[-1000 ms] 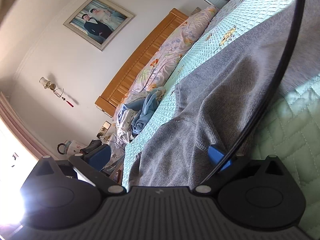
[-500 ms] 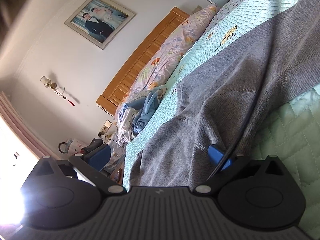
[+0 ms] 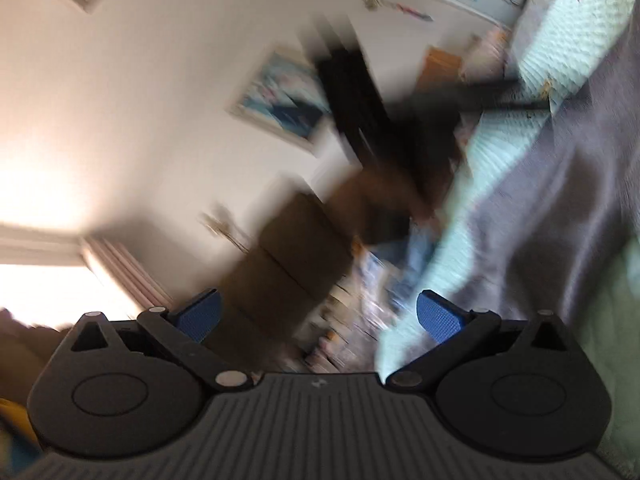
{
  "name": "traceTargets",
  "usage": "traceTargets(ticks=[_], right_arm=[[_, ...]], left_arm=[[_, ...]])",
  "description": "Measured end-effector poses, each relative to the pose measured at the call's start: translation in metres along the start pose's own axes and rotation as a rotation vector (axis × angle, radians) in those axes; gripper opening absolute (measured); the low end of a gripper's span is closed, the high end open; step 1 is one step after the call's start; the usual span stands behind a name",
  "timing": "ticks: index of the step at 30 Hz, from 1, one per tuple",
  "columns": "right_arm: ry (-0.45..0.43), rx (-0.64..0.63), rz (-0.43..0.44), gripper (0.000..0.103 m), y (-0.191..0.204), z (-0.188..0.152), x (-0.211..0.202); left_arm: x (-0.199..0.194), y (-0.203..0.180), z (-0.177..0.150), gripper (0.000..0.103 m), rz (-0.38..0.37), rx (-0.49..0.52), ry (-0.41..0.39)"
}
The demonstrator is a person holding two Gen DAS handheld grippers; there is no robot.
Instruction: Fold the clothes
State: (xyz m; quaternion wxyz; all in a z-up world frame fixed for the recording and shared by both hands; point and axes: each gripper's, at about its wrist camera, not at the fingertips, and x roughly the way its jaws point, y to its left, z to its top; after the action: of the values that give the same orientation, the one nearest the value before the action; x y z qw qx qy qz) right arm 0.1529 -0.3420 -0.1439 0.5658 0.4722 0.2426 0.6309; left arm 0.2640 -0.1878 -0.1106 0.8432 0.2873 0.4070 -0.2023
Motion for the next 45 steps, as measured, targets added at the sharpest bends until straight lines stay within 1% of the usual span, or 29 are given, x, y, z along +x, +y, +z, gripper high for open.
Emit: traceTargets(ticks=[1,2,3,4,6,8,9,11,12,13,14,16,17,19,22,24,26,27,29,30,32,35,37,38,40,41,42,44,45], right_arm=[[-0.037,0.020,0.027,0.103,-0.003,0.003,-0.007],[-0.075,0.039,0.054,0.103,-0.005,0.005,-0.014],[-0.112,0.058,0.073,0.103,-0.008,0.008,-0.020],[-0.147,0.074,0.079,0.103,-0.011,0.009,-0.026],[-0.213,0.107,0.076,0.103,-0.018,0.013,-0.038],[-0.264,0.133,0.076,0.103,-0.023,0.015,-0.046],[-0.282,0.141,0.083,0.103,-0.025,0.015,-0.049],[-0.300,0.140,0.086,0.103,-0.026,0.016,-0.051],[-0.302,0.138,0.084,0.103,-0.027,0.015,-0.050],[-0.298,0.139,0.081,0.103,-0.028,0.015,-0.048],[-0.290,0.139,0.074,0.103,-0.029,0.015,-0.045],[-0.274,0.141,0.062,0.103,-0.031,0.016,-0.039],[-0.263,0.140,0.059,0.103,-0.032,0.016,-0.036],[-0.247,0.136,0.057,0.103,-0.031,0.016,-0.033],[-0.251,0.136,0.053,0.103,-0.029,0.018,-0.034],[-0.272,0.143,0.049,0.103,-0.030,0.017,-0.038],[-0.290,0.150,0.047,0.103,-0.031,0.016,-0.042],[-0.295,0.152,0.044,0.103,-0.031,0.016,-0.043],[-0.295,0.152,0.032,0.103,-0.030,0.016,-0.041],[-0.289,0.152,0.029,0.103,-0.028,0.015,-0.039],[-0.276,0.150,0.028,0.103,-0.023,0.013,-0.034],[-0.234,0.121,0.048,0.103,0.002,-0.002,-0.026],[-0.213,0.072,-0.034,0.103,0.026,-0.015,-0.026],[-0.209,0.045,-0.124,0.103,0.037,-0.025,-0.028],[-0.177,0.005,-0.338,0.103,0.052,-0.052,-0.028],[-0.138,0.033,-0.451,0.103,0.050,-0.069,-0.023],[-0.099,0.040,-0.539,0.103,0.048,-0.087,-0.016],[-0.023,-0.032,-0.615,0.103,0.054,-0.125,0.004],[0.008,-0.074,-0.647,0.103,0.065,-0.139,0.012]], left_arm=[[0.011,0.005,-0.019,0.099,0.016,0.001,0.019],[0.021,0.010,-0.033,0.103,0.052,-0.008,0.016],[0.026,0.024,-0.049,0.103,0.059,-0.065,-0.024],[0.032,0.043,-0.054,0.103,0.037,-0.178,-0.047],[0.041,0.081,-0.063,0.103,0.035,-0.418,-0.046],[0.038,0.095,-0.069,0.101,-0.011,-0.529,-0.049],[0.031,0.091,-0.067,0.099,-0.003,-0.507,-0.064],[0.010,0.084,-0.068,0.086,0.034,-0.455,-0.116],[-0.004,0.081,-0.069,0.087,0.062,-0.431,-0.152],[-0.022,0.081,-0.073,0.090,0.094,-0.435,-0.198],[-0.039,0.081,-0.080,0.098,0.119,-0.458,-0.241],[-0.067,0.087,-0.085,0.102,0.147,-0.496,-0.286],[-0.078,0.084,-0.090,0.102,0.112,-0.501,-0.281],[-0.092,0.069,-0.104,0.102,-0.007,-0.476,-0.210],[-0.075,0.026,-0.137,0.103,-0.036,-0.342,0.002],[-0.077,0.014,-0.171,0.103,0.041,-0.396,-0.045],[-0.089,0.022,-0.186,0.103,0.034,-0.554,-0.060],[-0.096,0.021,-0.189,0.103,0.060,-0.598,-0.078],[-0.114,0.011,-0.192,0.102,0.176,-0.604,-0.084],[-0.125,0.004,-0.193,0.102,0.186,-0.575,-0.101],[-0.146,-0.010,-0.198,0.102,0.169,-0.523,-0.141],[-0.169,-0.023,-0.213,0.102,0.104,-0.505,-0.142],[-0.169,-0.027,-0.229,0.102,0.095,-0.486,-0.073],[-0.169,-0.030,-0.239,0.103,0.095,-0.473,-0.046],[-0.178,-0.028,-0.254,0.103,0.073,-0.511,-0.073],[-0.181,-0.026,-0.258,0.103,0.062,-0.534,-0.067],[-0.183,-0.025,-0.262,0.103,0.054,-0.553,-0.061],[-0.188,-0.028,-0.265,0.103,0.067,-0.522,-0.049],[-0.192,-0.032,-0.268,0.103,0.081,-0.497,-0.044]])
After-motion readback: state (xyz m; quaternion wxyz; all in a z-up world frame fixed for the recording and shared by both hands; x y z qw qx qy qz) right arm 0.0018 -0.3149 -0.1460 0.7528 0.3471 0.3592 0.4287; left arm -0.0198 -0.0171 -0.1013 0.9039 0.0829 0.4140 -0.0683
